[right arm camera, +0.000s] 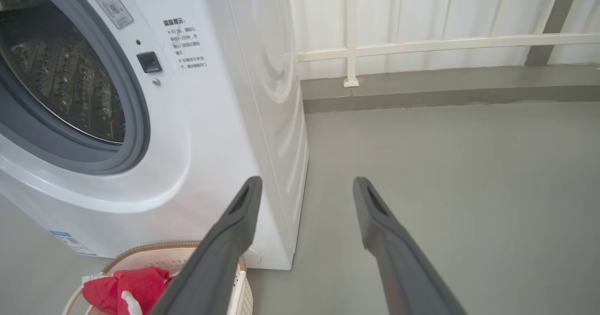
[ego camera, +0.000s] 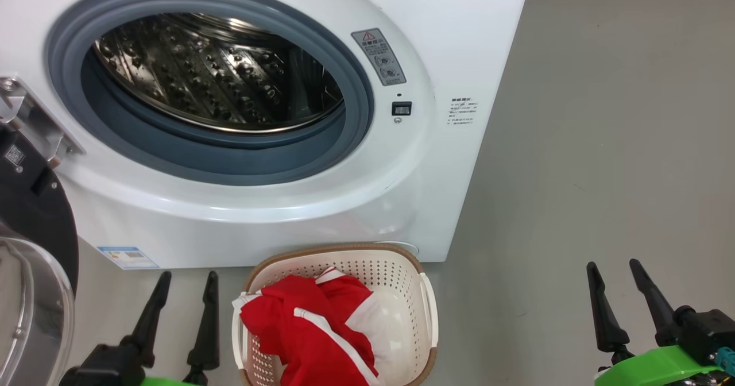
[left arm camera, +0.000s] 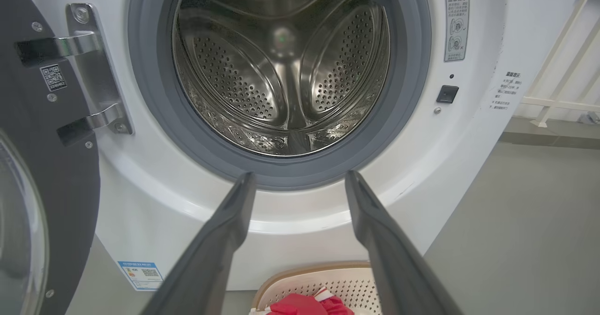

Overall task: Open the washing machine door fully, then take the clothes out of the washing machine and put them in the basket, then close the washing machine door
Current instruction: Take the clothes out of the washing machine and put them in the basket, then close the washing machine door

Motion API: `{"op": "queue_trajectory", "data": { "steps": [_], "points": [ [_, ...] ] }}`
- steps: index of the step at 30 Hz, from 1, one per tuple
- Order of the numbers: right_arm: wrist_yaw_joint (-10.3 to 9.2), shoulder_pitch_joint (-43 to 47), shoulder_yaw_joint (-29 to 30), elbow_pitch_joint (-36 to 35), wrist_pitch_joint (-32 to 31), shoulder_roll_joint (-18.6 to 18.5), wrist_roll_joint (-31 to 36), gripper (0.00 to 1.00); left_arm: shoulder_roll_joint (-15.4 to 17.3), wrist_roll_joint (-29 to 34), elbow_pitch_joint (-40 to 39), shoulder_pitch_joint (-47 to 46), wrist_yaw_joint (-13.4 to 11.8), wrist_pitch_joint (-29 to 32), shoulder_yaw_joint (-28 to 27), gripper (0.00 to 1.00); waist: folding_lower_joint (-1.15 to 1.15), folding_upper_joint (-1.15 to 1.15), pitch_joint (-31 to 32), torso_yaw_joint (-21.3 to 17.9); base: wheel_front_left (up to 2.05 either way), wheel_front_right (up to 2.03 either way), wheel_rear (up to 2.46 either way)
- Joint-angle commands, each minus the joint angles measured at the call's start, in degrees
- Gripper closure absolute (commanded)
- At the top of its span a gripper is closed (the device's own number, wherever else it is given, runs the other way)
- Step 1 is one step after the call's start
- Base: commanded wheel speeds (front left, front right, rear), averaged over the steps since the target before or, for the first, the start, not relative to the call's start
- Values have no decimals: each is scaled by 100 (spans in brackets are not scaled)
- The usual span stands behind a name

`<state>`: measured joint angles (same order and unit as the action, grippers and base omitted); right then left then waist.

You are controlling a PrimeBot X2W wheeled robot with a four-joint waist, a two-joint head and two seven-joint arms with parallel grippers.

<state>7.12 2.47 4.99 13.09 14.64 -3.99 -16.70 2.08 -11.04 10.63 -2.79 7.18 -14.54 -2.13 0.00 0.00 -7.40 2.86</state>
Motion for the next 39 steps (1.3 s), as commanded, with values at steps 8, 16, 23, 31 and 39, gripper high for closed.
{"op": "queue_trajectory", "data": {
  "steps": [8,16,23,31,39],
  "points": [
    [36,106,1,-224,36,-92,-17,0,84,21,-340,148,30,-46,-320,0,0,0,-19,16,0,0,0],
    [36,52,-25,-226,36,-61,-5,0,81,10,-370,102,31,-46,-299,0,0,0,-57,-8,0,0,0],
    [36,47,-29,-208,36,-49,-6,0,80,6,-398,100,31,-46,-292,0,0,0,-62,-20,0,0,0],
    [36,31,-16,-221,36,-40,-3,0,80,4,-425,76,31,-46,-271,0,0,0,-96,-10,0,0,0],
    [36,11,-18,-209,36,-36,-5,0,80,15,-422,63,31,-46,-291,0,0,0,-114,-4,-8,8,0]
  ]
}}
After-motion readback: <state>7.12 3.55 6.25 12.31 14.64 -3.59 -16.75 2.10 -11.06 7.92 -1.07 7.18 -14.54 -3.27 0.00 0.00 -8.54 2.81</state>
